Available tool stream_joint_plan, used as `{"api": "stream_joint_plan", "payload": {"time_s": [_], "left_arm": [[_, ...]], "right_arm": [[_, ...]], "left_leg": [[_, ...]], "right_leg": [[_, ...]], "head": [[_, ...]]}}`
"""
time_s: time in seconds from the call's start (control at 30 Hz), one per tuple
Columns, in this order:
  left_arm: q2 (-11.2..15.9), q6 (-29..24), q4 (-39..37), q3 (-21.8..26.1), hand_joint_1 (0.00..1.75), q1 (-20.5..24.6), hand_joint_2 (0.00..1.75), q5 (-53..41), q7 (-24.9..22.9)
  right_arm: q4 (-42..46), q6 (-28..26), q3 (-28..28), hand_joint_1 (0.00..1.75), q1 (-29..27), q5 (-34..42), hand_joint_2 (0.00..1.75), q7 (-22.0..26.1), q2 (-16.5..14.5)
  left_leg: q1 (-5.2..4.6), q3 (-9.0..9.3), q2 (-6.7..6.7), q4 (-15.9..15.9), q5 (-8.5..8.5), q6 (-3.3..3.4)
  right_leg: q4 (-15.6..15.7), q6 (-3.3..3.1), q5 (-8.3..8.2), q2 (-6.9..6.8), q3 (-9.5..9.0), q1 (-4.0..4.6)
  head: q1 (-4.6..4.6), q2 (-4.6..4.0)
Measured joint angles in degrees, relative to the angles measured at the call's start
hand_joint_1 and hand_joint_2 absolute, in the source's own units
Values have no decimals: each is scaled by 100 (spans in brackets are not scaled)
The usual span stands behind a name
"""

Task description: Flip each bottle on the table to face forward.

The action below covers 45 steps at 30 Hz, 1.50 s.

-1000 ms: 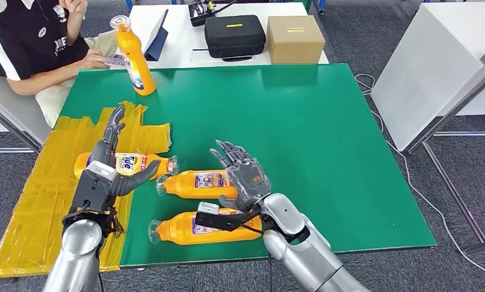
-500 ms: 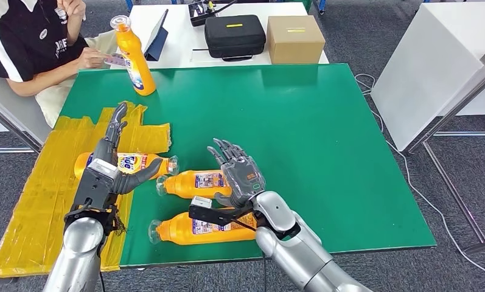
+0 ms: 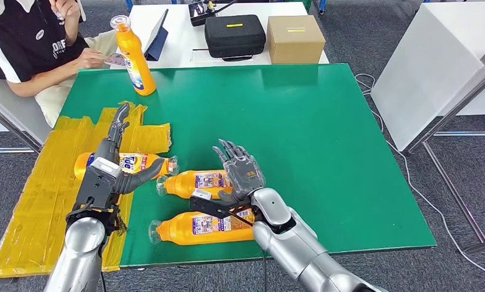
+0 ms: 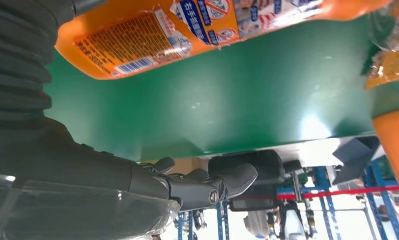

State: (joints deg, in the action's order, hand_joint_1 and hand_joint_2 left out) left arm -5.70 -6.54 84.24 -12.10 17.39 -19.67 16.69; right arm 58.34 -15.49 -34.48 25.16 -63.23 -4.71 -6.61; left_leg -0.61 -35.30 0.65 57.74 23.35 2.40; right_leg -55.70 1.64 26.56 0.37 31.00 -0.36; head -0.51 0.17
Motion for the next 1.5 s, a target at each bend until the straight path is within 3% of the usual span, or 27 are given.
{"api": "stream_joint_plan", "payload": {"time_s": [0.67,1.5], "left_arm": [[-31,0,0,-33,0,53,175,63,-33],[-64,-11,-2,-43,0,52,175,102,-37]], "right_arm": [[-618,43,66,0,227,-22,175,-103,-127],[-1619,538,200,0,627,-241,175,-400,-324]], "left_leg": [[0,1,-1,0,0,0],[0,1,0,0,0,0]], "right_leg": [[0,0,0,0,0,0],[0,0,0,0,0,0]], "head": [[0,1],[-1,0]]}}
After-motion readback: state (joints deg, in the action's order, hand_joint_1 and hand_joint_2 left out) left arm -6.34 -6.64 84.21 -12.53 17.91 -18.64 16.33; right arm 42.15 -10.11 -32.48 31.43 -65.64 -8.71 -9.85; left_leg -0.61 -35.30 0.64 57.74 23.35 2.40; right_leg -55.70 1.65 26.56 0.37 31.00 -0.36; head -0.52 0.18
